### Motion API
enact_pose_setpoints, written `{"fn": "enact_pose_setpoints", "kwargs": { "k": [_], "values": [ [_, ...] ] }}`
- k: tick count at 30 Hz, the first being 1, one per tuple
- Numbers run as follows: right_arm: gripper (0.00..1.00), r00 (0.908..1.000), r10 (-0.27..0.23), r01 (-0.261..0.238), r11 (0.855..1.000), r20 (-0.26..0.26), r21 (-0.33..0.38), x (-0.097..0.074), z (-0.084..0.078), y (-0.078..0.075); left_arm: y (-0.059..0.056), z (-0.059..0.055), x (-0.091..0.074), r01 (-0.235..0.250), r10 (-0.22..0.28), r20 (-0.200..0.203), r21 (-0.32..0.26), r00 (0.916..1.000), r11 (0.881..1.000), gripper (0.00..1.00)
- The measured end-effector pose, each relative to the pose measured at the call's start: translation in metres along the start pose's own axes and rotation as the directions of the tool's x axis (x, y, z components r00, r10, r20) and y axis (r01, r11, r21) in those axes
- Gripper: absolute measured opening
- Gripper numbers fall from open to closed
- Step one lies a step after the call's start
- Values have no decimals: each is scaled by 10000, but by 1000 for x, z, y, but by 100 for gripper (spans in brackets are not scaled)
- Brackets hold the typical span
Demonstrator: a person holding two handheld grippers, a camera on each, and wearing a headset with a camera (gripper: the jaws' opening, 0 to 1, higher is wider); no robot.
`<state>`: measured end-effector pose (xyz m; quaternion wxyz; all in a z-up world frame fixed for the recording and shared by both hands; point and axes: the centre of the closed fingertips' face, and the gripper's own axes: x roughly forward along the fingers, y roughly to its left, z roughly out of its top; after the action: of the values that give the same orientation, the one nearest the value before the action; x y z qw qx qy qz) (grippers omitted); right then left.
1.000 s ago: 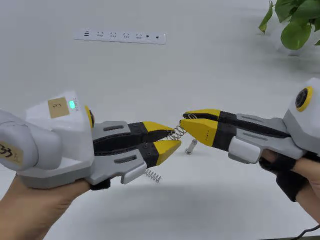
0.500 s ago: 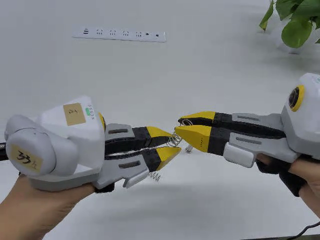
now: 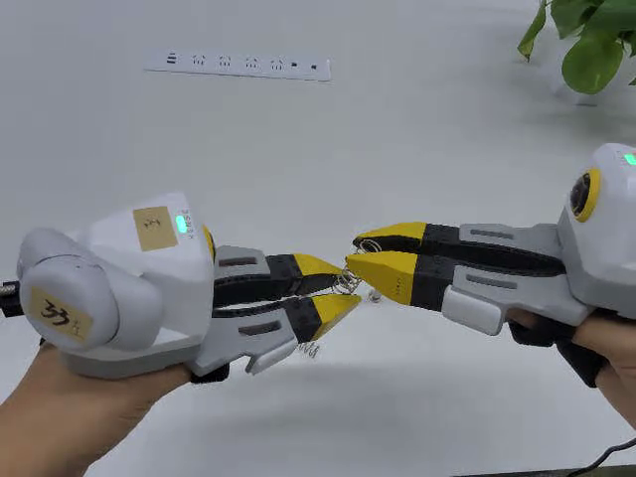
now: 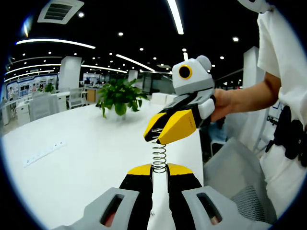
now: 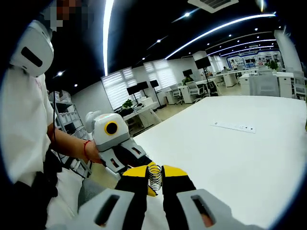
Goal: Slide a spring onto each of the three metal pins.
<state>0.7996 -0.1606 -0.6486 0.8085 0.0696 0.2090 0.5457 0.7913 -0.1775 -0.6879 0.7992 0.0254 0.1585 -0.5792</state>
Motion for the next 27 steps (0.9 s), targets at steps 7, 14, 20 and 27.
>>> {"fn": "enact_pose_setpoints", "kwargs": {
  "k": [7,14,20,27],
  "values": [
    [12,10000,14,-14,10000,-29,-76,-1,0,0,0,0,0,46,-46,21,-8,10000,10000,10],
    [14,9999,93,-95,9998,-142,-190,-1,0,1,-2,0,1,110,-110,39,14,9999,9999,10],
    [19,9960,375,-426,9972,-812,-618,-3,-3,4,-2,-1,0,111,-111,15,49,9999,9999,10],
    [26,9571,963,-1543,9677,-2733,-1993,-9,-1,1,-4,-2,0,179,-179,-22,175,9998,9997,10]
  ]
}}
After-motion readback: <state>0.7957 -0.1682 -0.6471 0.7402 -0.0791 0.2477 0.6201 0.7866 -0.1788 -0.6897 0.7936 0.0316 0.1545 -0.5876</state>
